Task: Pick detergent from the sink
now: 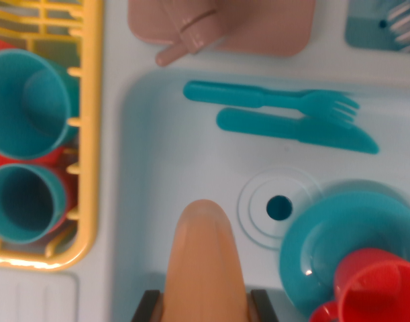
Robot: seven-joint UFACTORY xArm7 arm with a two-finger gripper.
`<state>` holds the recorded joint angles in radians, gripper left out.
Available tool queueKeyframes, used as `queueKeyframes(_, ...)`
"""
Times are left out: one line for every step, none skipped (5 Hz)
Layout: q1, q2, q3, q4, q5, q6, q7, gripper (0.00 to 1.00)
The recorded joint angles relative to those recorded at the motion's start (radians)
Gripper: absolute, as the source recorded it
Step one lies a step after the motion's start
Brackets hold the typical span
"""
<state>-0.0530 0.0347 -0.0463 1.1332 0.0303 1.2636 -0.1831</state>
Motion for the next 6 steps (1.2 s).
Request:
queueKeyframes(0.0, 0.0, 0.0, 0.0, 0.0, 0.0, 0.0, 1.0)
queueKeyframes(0.0001, -0.012, 0.0, 0.036, -0.001, 0.047, 0.002, 1.0)
queueKeyframes(0.0001, -0.012, 0.0, 0.036, -0.001, 0.047, 0.002, 1.0)
queueKeyframes(0.0001, -0.024, 0.0, 0.072, -0.002, 0.095, 0.003, 1.0)
queueKeyframes(0.0001, -0.024, 0.0, 0.072, -0.002, 0.095, 0.003, 1.0)
queueKeyframes(0.0002, -0.035, 0.0, 0.107, -0.003, 0.142, 0.005, 1.0)
